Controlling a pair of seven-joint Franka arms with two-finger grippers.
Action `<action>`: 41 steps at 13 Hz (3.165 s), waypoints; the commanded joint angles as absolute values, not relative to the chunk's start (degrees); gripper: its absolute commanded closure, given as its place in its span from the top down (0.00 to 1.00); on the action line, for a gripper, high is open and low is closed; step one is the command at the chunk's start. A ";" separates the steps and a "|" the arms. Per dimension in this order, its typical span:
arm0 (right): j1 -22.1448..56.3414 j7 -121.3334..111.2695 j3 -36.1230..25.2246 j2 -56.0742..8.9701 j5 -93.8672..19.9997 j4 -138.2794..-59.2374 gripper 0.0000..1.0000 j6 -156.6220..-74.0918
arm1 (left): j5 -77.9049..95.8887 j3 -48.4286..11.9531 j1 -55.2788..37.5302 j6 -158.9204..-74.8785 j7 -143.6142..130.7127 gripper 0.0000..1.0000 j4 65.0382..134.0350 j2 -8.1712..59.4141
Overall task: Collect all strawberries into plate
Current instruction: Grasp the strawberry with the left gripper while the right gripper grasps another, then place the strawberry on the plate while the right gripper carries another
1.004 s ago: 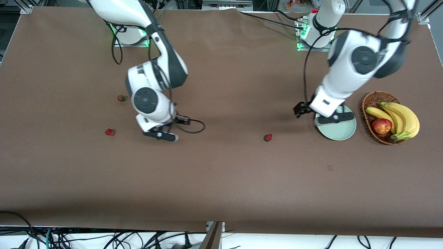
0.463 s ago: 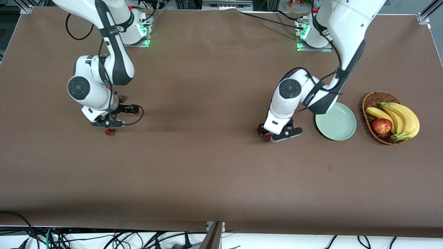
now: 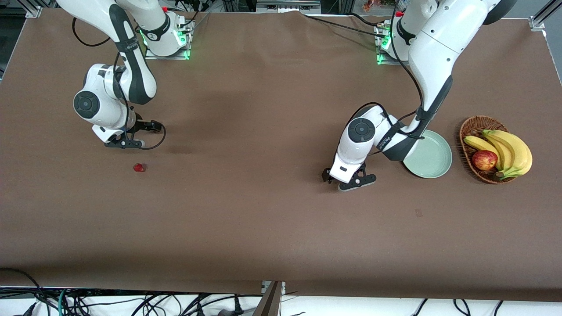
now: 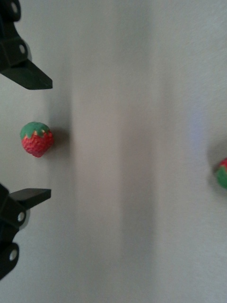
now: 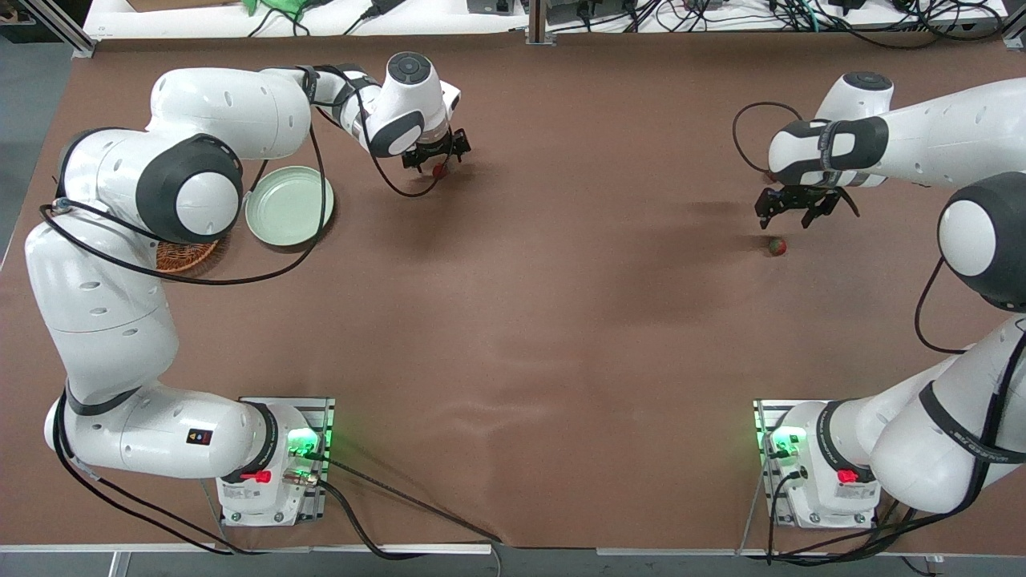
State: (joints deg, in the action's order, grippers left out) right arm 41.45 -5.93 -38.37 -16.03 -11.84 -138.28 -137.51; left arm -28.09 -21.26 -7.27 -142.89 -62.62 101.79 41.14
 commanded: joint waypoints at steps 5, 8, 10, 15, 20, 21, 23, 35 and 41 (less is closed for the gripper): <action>42.01 -6.77 -38.94 -13.09 -13.53 -145.90 0.76 -142.82 | -28.57 -21.71 -7.56 -140.98 -59.94 0.87 103.01 41.22; 42.01 -6.77 -38.85 -13.18 -14.50 -146.34 0.57 -142.91 | -25.32 -21.71 -7.47 -140.71 -59.94 0.30 102.66 40.87; 42.01 -6.77 -38.85 -13.36 -14.50 -146.34 0.49 -142.91 | -25.14 -21.71 -7.47 -139.93 -59.94 0.10 102.48 40.69; 42.10 -6.77 -38.58 -13.62 -14.85 -145.99 0.23 -143.97 | -9.99 -20.93 -6.51 -129.05 -46.46 0.04 98.97 34.65; 42.98 0.94 -32.89 -13.27 -15.12 -135.74 0.22 -136.95 | 5.79 -6.10 -5.98 -111.21 -16.84 0.04 100.01 21.47; 43.15 4.71 -30.52 -13.79 -15.12 -131.96 0.22 -134.93 | 5.80 -3.11 -5.98 -109.18 -12.35 0.04 100.72 20.40; 44.03 16.55 -24.73 -18.08 -15.20 -121.70 0.22 -128.97 | 5.80 3.05 -5.98 -109.07 -2.34 0.04 103.52 18.90; 55.36 61.75 -6.68 -49.12 -25.66 -79.99 0.46 -140.85 | 5.80 12.92 -5.01 -139.39 16.86 0.18 125.68 21.53; 50.29 59.18 -7.38 -44.58 -24.00 -79.80 0.90 -129.42 | 5.89 13.10 -5.71 -128.97 16.36 1.00 120.43 16.01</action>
State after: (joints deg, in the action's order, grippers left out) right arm 53.73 61.99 -7.61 -47.85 -24.54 -80.10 -136.67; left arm 4.15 12.75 -5.06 -135.45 15.90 123.02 20.16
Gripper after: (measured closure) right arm 0.101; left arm 0.159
